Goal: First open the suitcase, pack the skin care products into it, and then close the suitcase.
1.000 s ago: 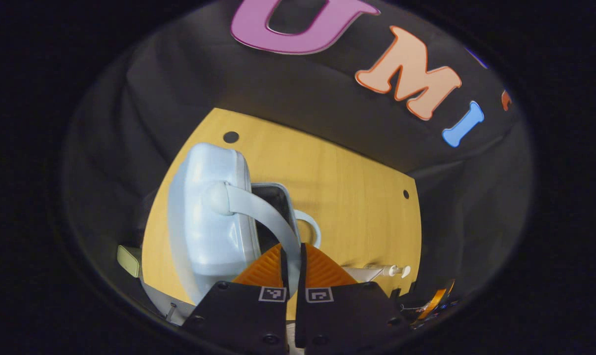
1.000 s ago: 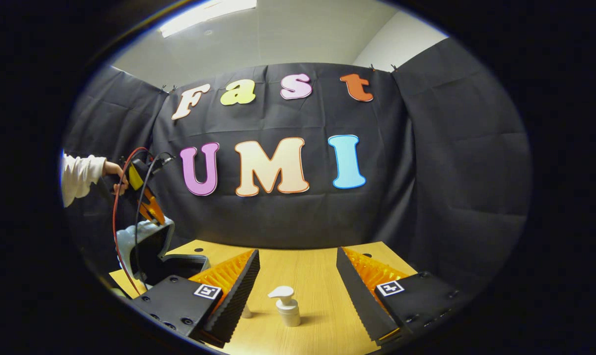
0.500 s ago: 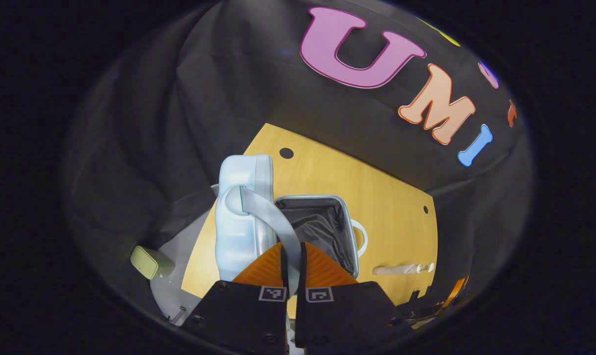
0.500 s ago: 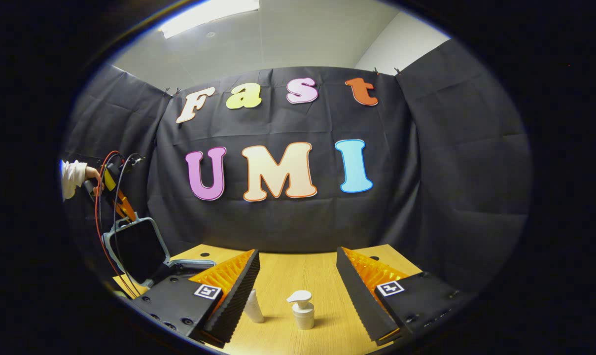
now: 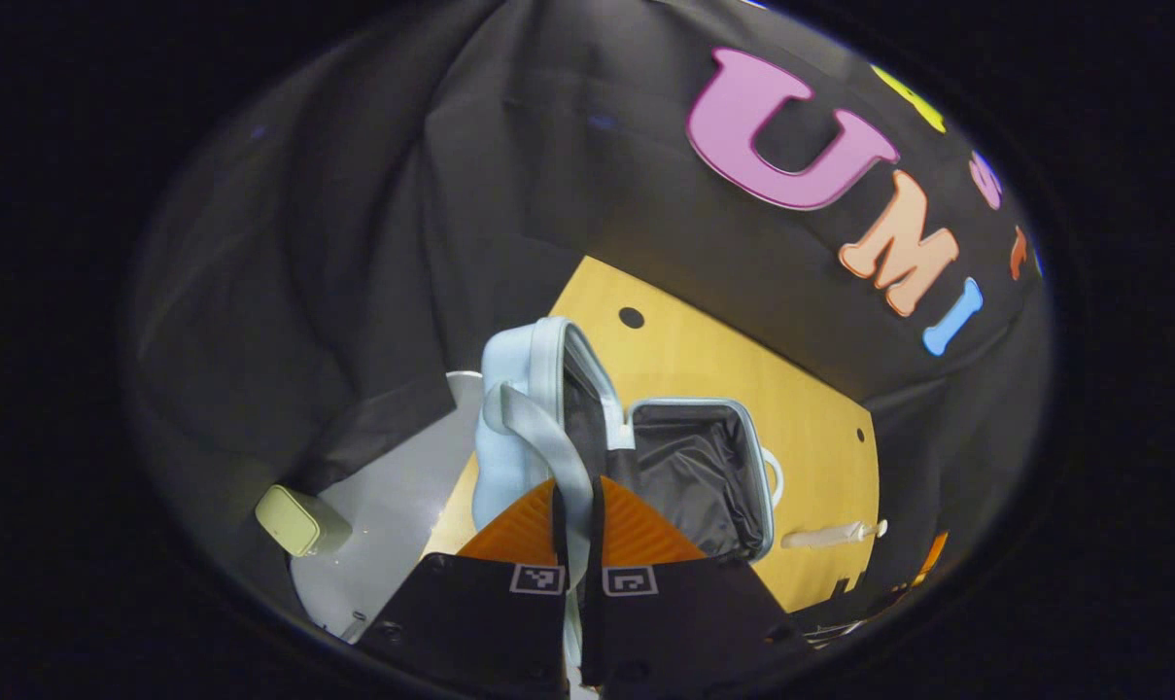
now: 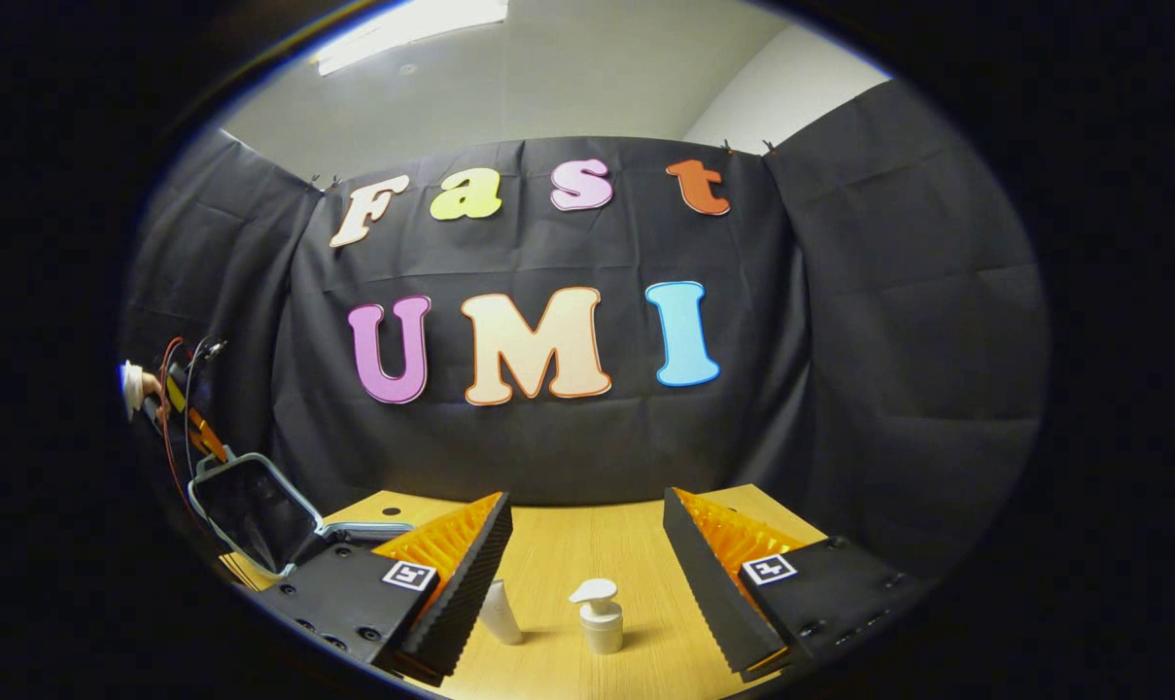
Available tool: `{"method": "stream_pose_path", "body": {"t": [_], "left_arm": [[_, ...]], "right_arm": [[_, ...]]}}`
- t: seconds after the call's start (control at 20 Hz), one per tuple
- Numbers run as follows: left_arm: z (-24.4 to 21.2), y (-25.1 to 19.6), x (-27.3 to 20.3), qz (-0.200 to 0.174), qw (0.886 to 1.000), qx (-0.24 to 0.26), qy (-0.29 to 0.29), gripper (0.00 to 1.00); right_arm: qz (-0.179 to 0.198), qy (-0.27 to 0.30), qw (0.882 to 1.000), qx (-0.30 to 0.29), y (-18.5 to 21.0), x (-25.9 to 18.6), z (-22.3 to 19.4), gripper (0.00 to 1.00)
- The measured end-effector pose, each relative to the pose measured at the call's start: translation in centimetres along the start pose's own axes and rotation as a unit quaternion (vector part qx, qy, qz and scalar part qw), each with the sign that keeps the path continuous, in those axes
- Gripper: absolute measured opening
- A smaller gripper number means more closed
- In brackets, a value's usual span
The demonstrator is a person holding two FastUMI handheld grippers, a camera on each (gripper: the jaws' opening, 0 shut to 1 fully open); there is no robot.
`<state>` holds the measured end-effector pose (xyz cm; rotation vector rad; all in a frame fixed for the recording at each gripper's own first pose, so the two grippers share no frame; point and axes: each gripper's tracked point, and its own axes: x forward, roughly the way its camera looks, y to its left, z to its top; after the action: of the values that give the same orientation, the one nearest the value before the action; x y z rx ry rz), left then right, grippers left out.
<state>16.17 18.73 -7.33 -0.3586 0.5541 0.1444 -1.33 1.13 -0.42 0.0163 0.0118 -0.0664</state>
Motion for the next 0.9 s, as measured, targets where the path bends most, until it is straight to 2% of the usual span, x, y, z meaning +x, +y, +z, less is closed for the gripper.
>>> {"method": "stream_pose_path", "body": {"t": [0.2,0.45,0.65,0.9], "left_arm": [[-0.5,1.7,1.6,-0.015,1.000,-0.017,-0.022,0.00],[-2.9,2.8,3.1,-0.026,0.998,-0.054,-0.002,0.00],[-5.3,3.9,5.2,-0.021,0.998,-0.059,0.016,0.00],[-7.5,6.1,7.8,0.007,0.998,-0.062,0.027,0.00]], "right_arm": [[-0.032,-0.005,0.999,0.009,-2.5,0.7,0.5,0.98],[-0.058,-0.006,0.998,0.013,-4.2,1.4,0.6,0.98],[-0.049,0.012,0.999,0.008,-3.2,2.1,-0.9,0.98],[-0.026,0.030,0.999,-0.013,-1.4,2.8,-2.2,0.98]]}}
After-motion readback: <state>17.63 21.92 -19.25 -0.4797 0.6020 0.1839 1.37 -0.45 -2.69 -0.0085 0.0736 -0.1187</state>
